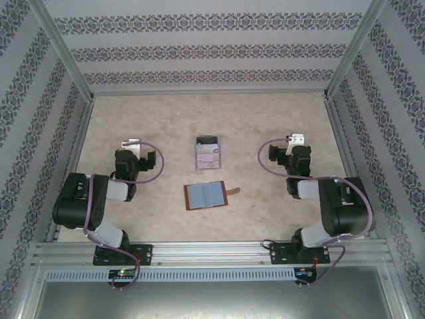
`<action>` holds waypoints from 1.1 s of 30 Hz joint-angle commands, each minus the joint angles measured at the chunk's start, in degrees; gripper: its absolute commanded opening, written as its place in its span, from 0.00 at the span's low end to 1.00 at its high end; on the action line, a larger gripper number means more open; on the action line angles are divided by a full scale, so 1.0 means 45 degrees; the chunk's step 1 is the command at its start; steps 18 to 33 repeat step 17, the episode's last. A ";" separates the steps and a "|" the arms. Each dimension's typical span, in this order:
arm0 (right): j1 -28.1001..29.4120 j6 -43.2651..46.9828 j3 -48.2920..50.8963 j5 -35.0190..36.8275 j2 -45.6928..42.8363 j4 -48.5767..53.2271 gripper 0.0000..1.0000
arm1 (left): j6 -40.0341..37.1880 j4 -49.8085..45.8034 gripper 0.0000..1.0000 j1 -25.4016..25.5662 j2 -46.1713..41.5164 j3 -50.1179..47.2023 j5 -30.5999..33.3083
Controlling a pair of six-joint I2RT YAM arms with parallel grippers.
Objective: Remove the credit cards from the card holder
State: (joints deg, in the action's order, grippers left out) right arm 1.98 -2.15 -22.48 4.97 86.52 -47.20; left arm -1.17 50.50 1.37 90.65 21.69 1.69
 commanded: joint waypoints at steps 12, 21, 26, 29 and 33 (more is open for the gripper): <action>-0.0127 0.0215 -0.0001 -0.0532 0.0026 -0.0670 0.98 | -0.0189 0.1082 1.00 -0.0190 0.0019 -0.0133 -0.1162; -0.0108 0.0212 0.0992 -0.0367 -0.0269 -0.1876 0.98 | -0.0189 0.1082 1.00 -0.0186 0.0016 -0.0133 -0.1139; -0.0108 0.0212 0.0992 -0.0367 -0.0269 -0.1876 0.98 | -0.0189 0.1082 1.00 -0.0186 0.0016 -0.0133 -0.1139; -0.0108 0.0212 0.0992 -0.0367 -0.0269 -0.1876 0.98 | -0.0189 0.1082 1.00 -0.0186 0.0016 -0.0133 -0.1139; -0.0108 0.0212 0.0992 -0.0367 -0.0269 -0.1876 0.98 | -0.0189 0.1082 1.00 -0.0186 0.0016 -0.0133 -0.1139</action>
